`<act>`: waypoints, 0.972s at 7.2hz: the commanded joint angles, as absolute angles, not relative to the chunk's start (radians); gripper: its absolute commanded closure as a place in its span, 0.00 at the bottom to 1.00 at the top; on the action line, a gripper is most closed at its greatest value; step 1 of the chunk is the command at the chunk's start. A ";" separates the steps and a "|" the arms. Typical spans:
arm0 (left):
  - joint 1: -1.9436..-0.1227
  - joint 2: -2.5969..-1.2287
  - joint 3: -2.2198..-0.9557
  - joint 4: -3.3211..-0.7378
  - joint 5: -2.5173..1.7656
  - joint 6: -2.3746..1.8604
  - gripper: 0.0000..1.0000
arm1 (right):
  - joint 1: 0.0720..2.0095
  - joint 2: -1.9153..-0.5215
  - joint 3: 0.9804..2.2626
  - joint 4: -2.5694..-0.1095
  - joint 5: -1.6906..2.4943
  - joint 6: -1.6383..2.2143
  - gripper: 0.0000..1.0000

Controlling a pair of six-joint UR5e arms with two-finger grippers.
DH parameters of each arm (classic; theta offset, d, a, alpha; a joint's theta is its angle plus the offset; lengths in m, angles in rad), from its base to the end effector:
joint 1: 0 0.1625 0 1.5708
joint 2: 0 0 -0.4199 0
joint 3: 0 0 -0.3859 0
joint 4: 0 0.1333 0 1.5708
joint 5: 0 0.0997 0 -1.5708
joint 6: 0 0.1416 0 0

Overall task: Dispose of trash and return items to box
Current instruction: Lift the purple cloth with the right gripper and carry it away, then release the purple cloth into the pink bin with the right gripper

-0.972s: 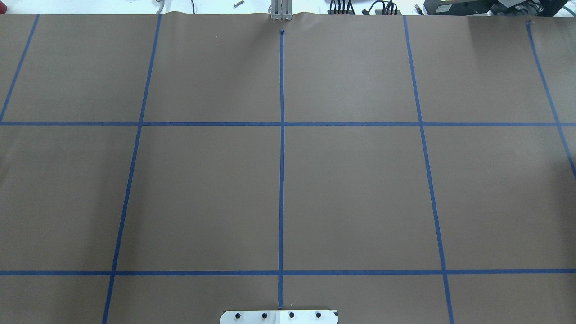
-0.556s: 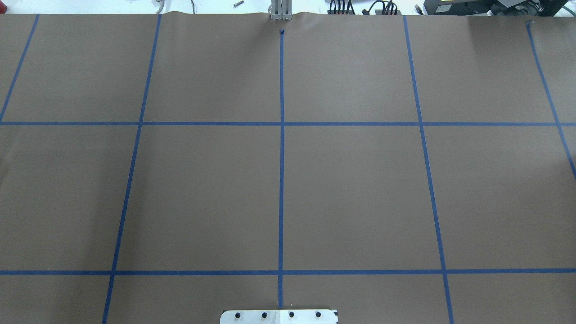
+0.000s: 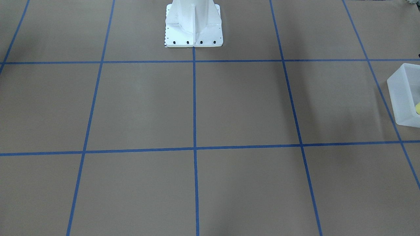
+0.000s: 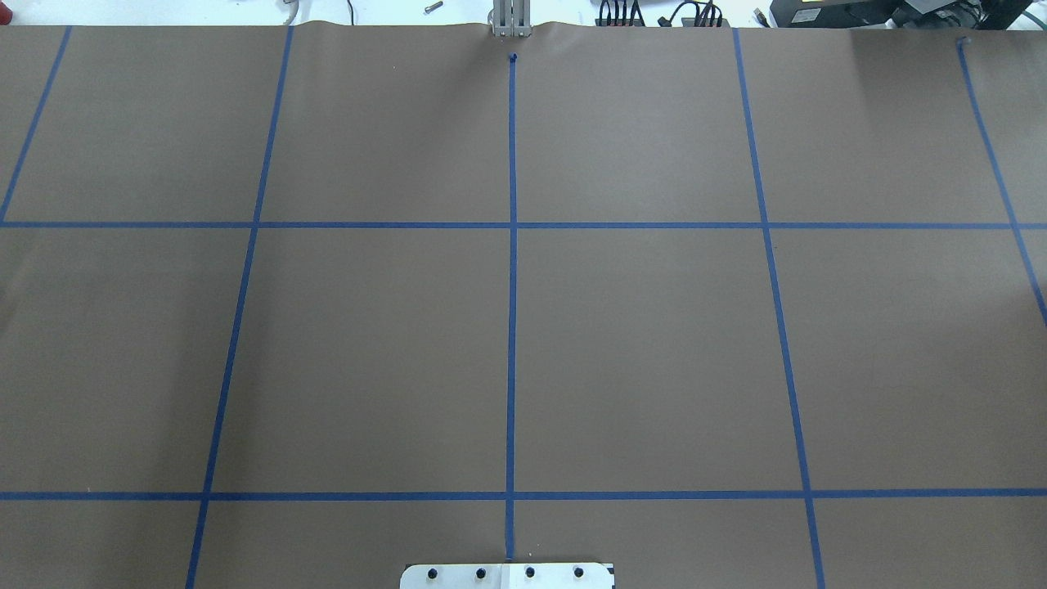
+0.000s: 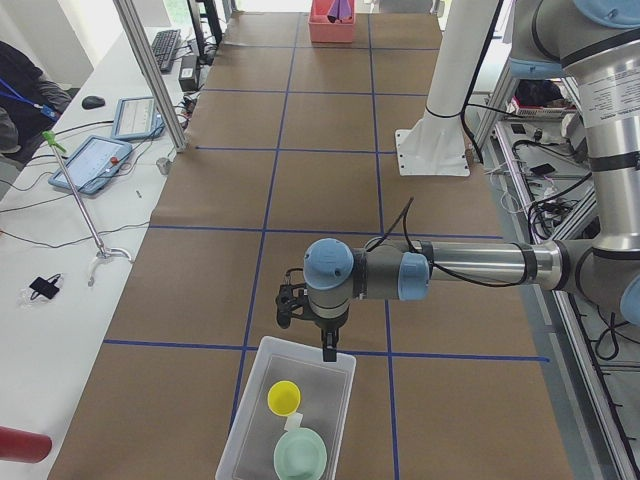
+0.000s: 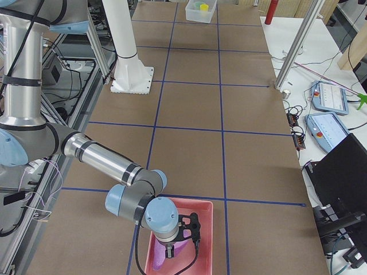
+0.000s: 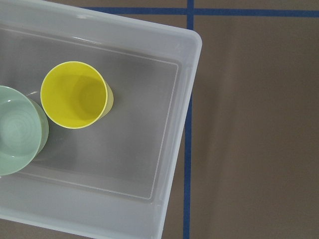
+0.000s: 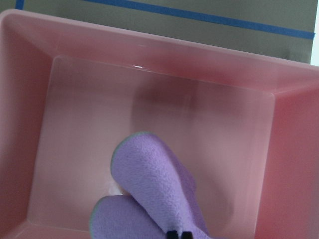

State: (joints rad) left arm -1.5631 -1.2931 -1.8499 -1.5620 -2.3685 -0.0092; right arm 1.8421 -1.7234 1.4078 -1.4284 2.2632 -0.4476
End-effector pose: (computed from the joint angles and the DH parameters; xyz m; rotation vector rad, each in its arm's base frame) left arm -0.0291 -0.3700 0.6654 -0.0137 0.7976 -0.0044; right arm 0.1438 -0.3569 0.8218 0.0874 -0.7052 -0.1089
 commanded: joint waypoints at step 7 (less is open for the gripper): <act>-1.563 -1.293 -1.848 -1.565 -2.368 -0.009 0.02 | 1.599 -1.726 1.786 -1.467 2.361 0.111 0.00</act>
State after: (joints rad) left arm -1.5631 -1.2932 -1.8487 -1.5647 -2.3685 -0.0092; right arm 1.6504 -1.7255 1.6895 -1.3880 2.3617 0.0123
